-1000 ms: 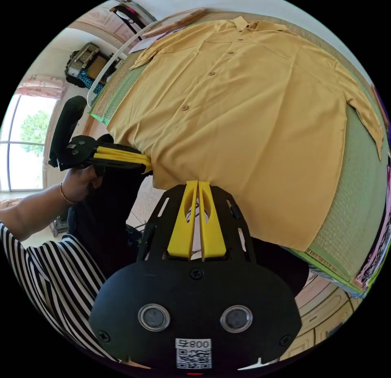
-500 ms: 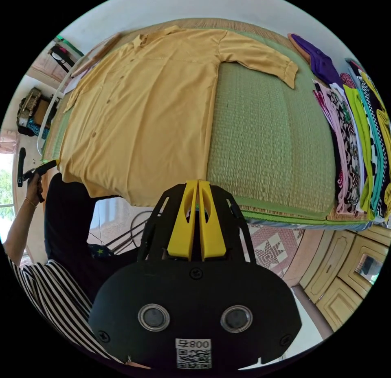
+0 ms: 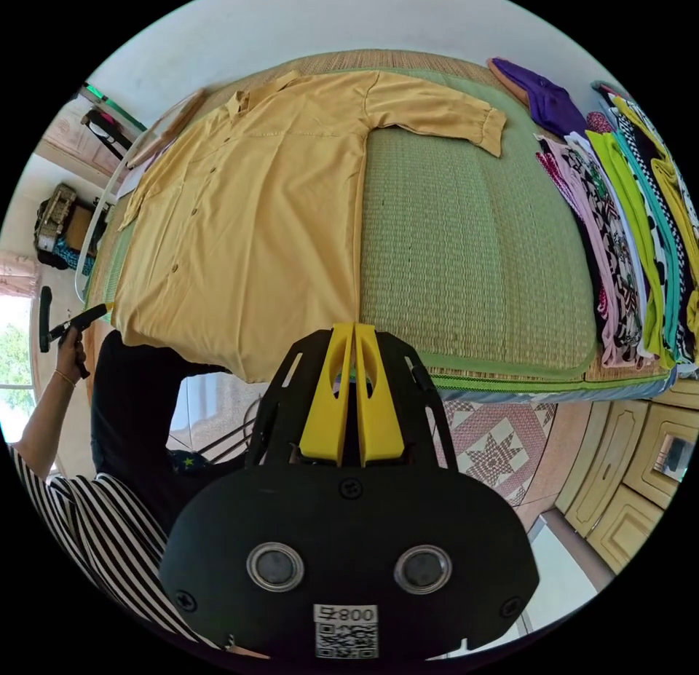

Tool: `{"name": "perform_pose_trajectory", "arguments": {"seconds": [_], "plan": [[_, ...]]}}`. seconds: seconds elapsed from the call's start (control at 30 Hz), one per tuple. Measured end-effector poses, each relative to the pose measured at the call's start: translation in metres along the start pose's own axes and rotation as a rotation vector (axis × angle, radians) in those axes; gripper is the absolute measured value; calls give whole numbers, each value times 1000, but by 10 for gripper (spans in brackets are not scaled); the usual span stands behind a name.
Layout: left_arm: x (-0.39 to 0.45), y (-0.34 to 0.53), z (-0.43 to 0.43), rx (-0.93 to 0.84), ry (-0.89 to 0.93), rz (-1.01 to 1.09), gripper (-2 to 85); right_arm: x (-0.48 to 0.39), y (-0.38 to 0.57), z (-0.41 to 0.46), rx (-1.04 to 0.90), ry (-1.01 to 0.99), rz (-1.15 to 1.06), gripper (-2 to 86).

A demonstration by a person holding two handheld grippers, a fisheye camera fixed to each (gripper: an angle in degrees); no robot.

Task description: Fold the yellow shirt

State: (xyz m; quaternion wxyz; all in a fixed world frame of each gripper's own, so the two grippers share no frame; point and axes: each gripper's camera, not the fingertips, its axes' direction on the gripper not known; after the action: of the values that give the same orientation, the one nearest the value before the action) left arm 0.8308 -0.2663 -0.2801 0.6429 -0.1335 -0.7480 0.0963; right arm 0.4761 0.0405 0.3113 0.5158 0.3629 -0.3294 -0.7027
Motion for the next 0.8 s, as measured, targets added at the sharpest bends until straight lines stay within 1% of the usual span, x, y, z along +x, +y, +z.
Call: {"name": "perform_pose_trajectory", "arguments": {"seconds": [0.1,0.17,0.27,0.37,0.43,0.57,0.67,0.77,0.8], "plan": [[4,-10,10,-65,18,-16,3,4,8,24,-34,-12,0,1],[1,-14,3,-59,64,-55,3,13,17,32,-11,-59,30,1],[10,-16,-18,9,89,-54,3,24,32,38,38,-99,64,1],[21,-27,-9,-86,116,-44,4,46,45,50,80,-190,135,1],[27,-33,-27,-21,145,-86,4,58,52,55,106,-243,171,2],[57,-52,-56,65,214,-60,5,84,55,63,194,-270,214,8],[107,-89,-65,83,296,29,9,107,41,72,264,-271,253,20],[185,-142,-68,76,377,176,19,131,17,78,348,-244,289,40],[224,-167,-68,69,402,246,24,136,12,79,360,-232,297,46]]}}
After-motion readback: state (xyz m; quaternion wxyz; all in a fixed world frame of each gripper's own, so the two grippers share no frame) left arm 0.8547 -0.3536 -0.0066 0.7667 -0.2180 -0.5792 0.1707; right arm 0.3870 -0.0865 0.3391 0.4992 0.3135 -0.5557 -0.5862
